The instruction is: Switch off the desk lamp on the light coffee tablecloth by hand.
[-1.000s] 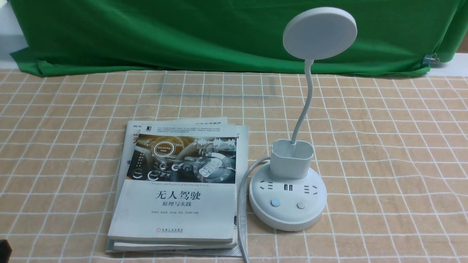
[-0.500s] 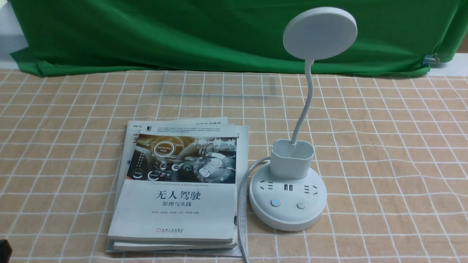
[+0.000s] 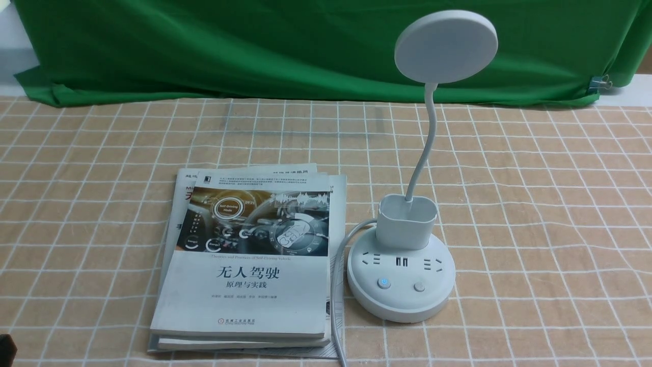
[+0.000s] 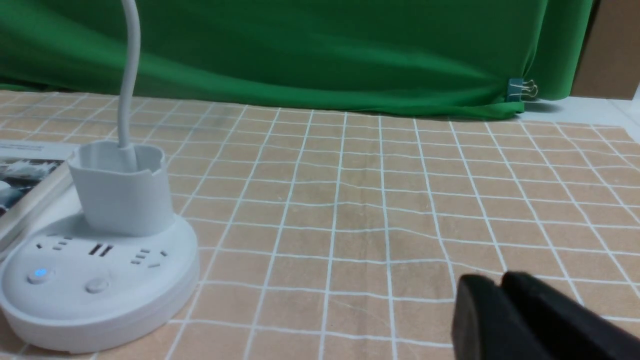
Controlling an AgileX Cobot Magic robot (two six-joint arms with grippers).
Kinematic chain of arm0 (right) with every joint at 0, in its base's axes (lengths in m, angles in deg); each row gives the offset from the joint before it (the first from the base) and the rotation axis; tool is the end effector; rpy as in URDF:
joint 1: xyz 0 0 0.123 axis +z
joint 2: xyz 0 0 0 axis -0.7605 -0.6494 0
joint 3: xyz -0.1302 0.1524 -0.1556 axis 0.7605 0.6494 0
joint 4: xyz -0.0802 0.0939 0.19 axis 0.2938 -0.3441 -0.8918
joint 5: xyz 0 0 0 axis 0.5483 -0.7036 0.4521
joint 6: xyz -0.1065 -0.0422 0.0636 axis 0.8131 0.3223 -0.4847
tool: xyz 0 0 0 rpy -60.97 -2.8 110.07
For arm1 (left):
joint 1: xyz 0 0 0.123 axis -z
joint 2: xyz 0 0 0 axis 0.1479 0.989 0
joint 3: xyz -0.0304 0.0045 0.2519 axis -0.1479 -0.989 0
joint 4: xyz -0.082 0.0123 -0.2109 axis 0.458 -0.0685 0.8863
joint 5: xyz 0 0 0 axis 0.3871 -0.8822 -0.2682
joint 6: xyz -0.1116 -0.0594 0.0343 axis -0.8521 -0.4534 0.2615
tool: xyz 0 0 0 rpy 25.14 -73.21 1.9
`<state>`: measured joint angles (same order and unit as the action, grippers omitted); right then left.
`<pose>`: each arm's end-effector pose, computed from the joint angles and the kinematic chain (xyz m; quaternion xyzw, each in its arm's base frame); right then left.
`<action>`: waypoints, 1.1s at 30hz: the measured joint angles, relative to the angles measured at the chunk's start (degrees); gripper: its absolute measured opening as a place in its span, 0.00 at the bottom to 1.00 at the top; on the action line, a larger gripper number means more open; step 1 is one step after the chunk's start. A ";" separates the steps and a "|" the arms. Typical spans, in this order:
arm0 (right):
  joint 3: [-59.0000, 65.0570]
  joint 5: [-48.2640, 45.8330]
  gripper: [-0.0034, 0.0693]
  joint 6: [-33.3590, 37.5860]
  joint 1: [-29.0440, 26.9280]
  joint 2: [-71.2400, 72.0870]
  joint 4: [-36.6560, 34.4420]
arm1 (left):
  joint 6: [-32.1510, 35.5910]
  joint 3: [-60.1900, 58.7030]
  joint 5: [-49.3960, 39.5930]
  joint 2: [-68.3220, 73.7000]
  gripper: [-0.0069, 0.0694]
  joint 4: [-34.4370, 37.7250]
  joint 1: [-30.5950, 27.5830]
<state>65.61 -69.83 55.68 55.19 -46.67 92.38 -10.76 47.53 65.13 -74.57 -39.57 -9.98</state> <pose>0.1010 0.0074 0.1831 -0.0615 0.7592 -0.0010 0.6479 0.0992 0.0054 0.1727 -0.0029 0.7825 0.0278 0.6220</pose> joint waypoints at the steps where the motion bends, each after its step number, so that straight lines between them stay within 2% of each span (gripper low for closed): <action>1: 0.00 0.00 0.15 0.00 0.00 0.00 0.00 | 0.00 0.00 0.00 0.00 0.10 0.00 0.00; 33: 0.00 -0.07 0.26 0.00 0.00 0.00 0.00 | 0.00 0.00 0.00 0.00 0.10 0.00 0.00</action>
<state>65.61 -69.89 55.68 55.19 -46.67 92.38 -10.76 47.53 65.13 -74.57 -39.57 -9.98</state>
